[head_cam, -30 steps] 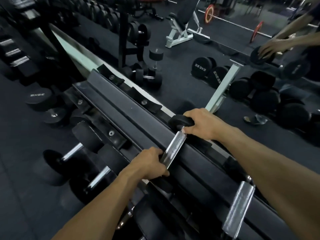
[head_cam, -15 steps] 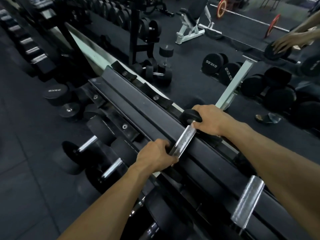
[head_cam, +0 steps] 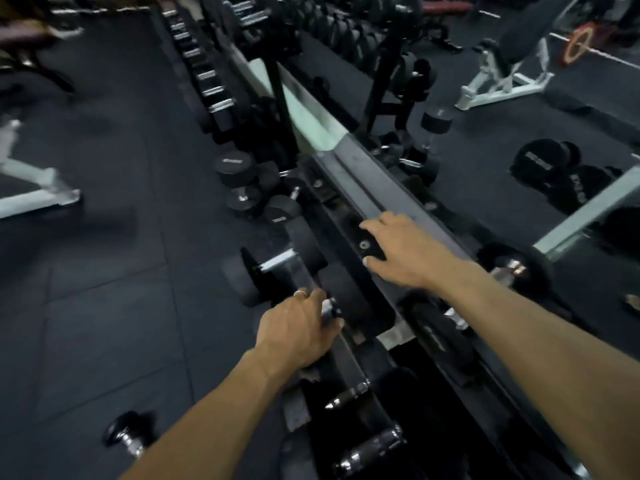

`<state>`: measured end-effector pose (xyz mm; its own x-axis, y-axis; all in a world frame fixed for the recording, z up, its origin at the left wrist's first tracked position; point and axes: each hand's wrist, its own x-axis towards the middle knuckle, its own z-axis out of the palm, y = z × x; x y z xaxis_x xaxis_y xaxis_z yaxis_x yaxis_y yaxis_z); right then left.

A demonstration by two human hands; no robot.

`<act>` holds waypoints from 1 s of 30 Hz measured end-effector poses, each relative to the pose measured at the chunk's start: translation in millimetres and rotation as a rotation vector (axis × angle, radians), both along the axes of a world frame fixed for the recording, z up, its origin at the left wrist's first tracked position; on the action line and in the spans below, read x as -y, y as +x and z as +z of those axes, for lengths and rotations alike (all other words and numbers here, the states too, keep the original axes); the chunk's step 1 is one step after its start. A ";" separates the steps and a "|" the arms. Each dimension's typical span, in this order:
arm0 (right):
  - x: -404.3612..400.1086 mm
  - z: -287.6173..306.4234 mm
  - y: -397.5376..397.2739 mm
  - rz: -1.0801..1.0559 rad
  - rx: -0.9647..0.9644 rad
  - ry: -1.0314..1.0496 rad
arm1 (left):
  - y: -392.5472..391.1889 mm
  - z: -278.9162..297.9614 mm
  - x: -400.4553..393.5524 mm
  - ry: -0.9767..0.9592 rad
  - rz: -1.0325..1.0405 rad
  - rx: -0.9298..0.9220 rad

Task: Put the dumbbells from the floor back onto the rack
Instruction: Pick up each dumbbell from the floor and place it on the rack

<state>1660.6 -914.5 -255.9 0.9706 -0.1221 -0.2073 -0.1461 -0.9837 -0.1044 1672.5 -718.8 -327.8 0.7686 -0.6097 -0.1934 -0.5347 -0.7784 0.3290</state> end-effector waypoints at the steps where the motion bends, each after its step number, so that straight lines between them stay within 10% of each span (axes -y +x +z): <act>1: -17.7 -3.0 9.1 0.034 -0.017 0.004 | 3.0 -3.0 -19.4 0.009 0.029 0.004; 16: -347.1 -115.6 104.6 0.545 -0.200 0.034 | -16.2 -108.3 -336.6 0.092 0.560 -0.200; 30: -504.2 -445.2 27.5 0.546 -0.617 0.083 | -70.0 -393.6 -503.9 0.213 0.409 -0.489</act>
<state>1688.0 -410.4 -701.1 0.5980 0.3725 -0.7097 0.2953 -0.9255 -0.2369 1602.5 -215.0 -721.4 0.7229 -0.1981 -0.6620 -0.0116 -0.9614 0.2751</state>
